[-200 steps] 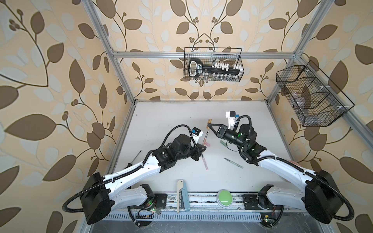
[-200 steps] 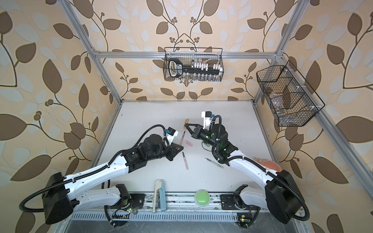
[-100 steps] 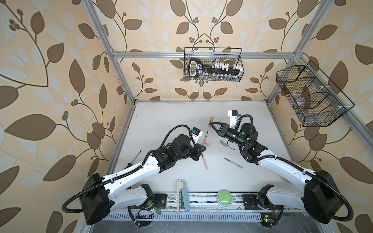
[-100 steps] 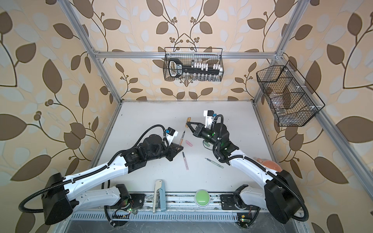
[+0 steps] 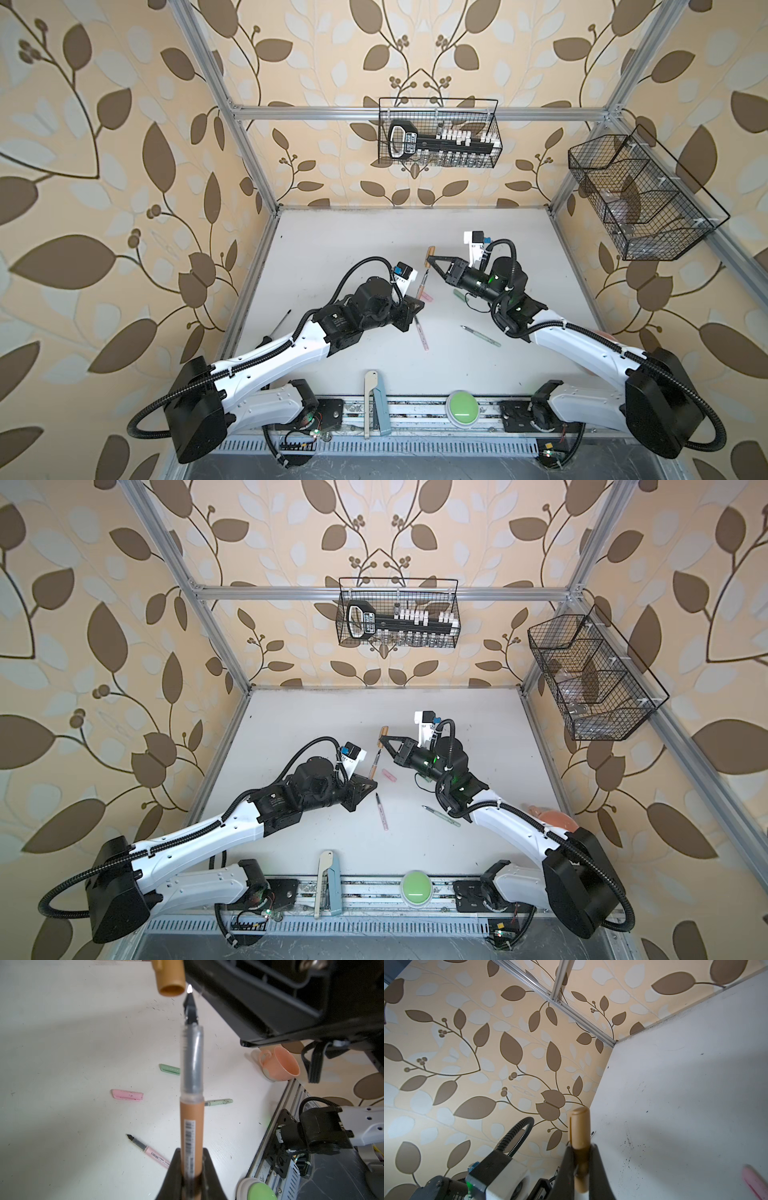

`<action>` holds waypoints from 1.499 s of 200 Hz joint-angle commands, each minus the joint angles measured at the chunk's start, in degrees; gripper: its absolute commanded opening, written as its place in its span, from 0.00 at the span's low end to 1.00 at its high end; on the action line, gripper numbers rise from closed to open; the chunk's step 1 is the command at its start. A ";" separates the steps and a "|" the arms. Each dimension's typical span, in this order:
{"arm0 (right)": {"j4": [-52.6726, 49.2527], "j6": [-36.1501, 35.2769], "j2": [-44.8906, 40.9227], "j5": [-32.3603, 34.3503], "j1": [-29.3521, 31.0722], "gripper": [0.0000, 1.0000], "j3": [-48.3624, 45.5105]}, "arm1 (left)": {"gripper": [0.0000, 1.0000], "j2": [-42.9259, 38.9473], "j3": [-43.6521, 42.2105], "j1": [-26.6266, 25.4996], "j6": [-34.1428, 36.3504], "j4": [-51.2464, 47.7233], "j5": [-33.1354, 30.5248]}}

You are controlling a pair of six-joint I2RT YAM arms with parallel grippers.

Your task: Insert the pens into the pen caps

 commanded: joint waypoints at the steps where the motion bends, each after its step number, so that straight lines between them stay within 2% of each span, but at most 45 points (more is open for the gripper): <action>1: 1.24 0.85 -1.07 0.33 0.56 0.03 -1.25 | 0.00 -1.12 -0.42 -0.58 -0.58 0.89 -0.70; 126: 3.91 2.87 -2.83 2.70 2.44 0.03 -4.46 | 0.00 -1.21 -0.59 -0.58 -0.72 1.76 -1.02; 220: -1.19 0.16 -5.22 0.92 -1.85 0.03 0.25 | 0.00 -1.44 -0.46 -0.66 -0.71 1.25 -0.41; 300: -0.60 -0.21 -2.53 1.43 1.21 0.02 0.26 | 0.00 -0.60 0.02 -0.66 -0.63 1.47 -0.10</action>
